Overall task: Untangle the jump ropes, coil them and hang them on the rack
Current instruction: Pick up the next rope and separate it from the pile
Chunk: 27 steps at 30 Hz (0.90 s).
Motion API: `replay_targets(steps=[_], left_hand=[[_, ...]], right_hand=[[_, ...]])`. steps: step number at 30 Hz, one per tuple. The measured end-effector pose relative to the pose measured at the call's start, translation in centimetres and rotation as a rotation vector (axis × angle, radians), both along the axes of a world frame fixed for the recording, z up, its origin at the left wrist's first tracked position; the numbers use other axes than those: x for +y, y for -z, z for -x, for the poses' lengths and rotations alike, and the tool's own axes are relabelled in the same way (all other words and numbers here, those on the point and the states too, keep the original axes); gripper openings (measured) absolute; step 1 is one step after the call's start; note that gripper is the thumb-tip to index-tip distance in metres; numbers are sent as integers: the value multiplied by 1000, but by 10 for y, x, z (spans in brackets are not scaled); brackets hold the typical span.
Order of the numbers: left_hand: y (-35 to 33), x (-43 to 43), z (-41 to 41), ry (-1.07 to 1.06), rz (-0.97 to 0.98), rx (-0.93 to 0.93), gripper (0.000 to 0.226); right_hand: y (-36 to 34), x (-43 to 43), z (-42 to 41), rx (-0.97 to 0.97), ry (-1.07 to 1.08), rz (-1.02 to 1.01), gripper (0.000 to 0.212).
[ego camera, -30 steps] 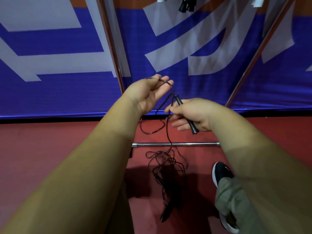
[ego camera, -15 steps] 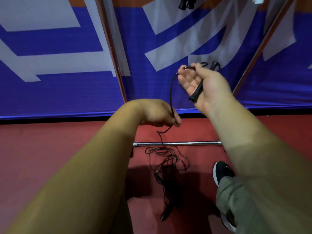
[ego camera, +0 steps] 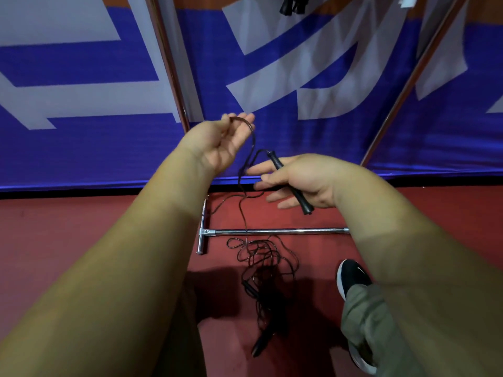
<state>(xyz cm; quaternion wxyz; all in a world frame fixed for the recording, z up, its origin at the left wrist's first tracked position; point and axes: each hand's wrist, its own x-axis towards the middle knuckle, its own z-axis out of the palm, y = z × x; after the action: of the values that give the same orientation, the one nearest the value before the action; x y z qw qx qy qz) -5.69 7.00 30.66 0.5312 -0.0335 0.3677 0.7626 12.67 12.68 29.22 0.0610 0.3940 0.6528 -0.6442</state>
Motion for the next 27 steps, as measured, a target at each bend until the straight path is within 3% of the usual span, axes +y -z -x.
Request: replay_targets(steps=[7,14,16,18,20,22,24,27], left_hand=[[2,-7,3,22,-29,-97,29],[6,-6,12,44,-16,-97,17],[10,-7,13,132,118,102,21],[13,-10,7,272,361,436,30],[17,-17,-2,538,553,916,34],[22,-24,-8,904,559,1230,36],[27,-27,-13,1184,540,1243,41],[27,-26,-18,1239,590,1360,21]], right_hand=[[10,-9,17,153,264,-6,18],[11,-13,27,209,204,-98,18],[8,-12,27,296,302,-90,13],[4,-7,28,421,437,3,13],[-2,-3,27,538,553,134,12],[-6,0,24,625,624,229,14],[-11,3,20,699,679,331,14],[-15,9,15,764,764,409,15]])
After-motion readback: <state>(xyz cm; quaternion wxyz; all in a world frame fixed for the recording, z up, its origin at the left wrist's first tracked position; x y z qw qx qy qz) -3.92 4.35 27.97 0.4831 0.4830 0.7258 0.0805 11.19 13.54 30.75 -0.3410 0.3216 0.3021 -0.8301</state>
